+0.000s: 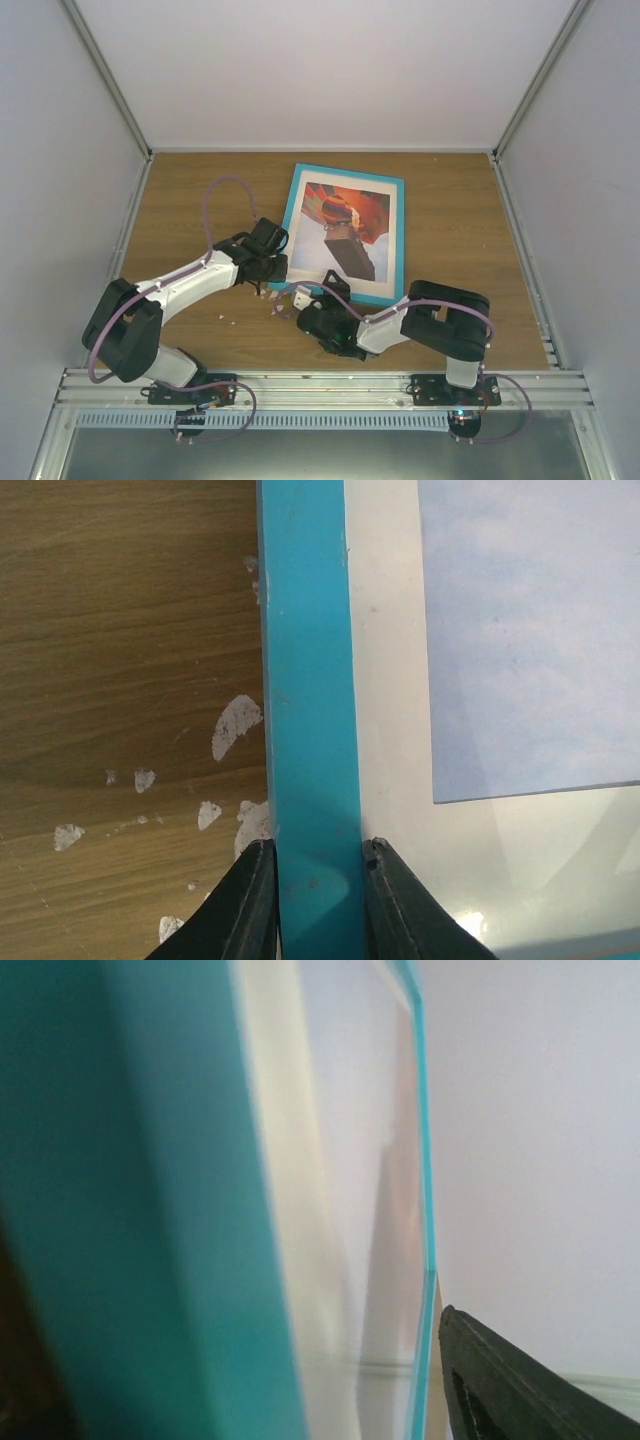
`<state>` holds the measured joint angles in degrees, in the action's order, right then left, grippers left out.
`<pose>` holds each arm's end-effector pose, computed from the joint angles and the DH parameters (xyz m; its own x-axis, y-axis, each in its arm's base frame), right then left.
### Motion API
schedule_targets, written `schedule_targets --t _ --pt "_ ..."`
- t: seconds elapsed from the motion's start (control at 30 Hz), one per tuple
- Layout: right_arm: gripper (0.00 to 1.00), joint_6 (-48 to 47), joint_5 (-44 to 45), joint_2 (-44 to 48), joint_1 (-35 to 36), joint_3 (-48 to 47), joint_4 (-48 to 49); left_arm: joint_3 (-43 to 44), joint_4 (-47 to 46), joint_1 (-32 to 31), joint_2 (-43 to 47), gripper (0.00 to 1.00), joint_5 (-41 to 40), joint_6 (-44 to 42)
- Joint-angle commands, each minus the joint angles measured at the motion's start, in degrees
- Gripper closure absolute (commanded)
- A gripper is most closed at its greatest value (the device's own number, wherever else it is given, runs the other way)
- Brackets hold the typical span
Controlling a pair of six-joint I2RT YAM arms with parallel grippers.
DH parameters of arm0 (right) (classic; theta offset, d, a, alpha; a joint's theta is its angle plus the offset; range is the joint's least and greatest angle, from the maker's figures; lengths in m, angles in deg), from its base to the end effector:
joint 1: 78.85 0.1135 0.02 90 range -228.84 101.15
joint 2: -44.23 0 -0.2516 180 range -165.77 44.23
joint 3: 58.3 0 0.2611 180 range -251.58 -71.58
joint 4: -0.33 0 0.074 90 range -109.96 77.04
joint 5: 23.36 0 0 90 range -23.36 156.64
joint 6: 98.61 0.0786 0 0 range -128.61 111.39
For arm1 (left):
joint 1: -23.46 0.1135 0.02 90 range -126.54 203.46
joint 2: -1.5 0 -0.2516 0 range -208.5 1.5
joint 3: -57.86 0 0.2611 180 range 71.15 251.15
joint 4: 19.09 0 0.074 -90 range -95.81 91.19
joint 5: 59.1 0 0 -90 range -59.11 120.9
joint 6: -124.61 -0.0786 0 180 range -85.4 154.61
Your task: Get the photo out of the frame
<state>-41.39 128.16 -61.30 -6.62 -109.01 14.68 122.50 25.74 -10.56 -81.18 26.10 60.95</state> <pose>0.1642 0.2861 0.0701 -0.0312 -0.9432 -0.3307 -0.3175 0.3231 -0.8915 0.2570 -0.1656 0.1466 -0.8944 0.0703 -0.4417 0.1440 0.9802 -0.1356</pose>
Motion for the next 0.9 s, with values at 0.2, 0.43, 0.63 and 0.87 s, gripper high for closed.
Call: schedule_targets --t 0.2,0.43,0.63,0.87 --pt "0.65 -3.7 2.6 -0.9 -1.1 -2.7 5.1 -2.0 -5.6 -0.4 3.7 1.0 4.0 1.1" --pt "0.92 -4.4 3.3 1.0 -1.2 -2.7 3.1 -1.6 -5.5 1.5 7.1 1.0 4.3 1.2" --pt "0.99 -4.3 2.8 5.8 -1.1 -3.6 -1.4 -1.7 -6.6 6.6 14.2 0.74 9.4 1.7" --pt "0.99 -5.6 -1.2 13.9 -1.1 -5.0 -4.3 -0.4 -6.8 14.7 25.4 0.44 12.4 1.0"
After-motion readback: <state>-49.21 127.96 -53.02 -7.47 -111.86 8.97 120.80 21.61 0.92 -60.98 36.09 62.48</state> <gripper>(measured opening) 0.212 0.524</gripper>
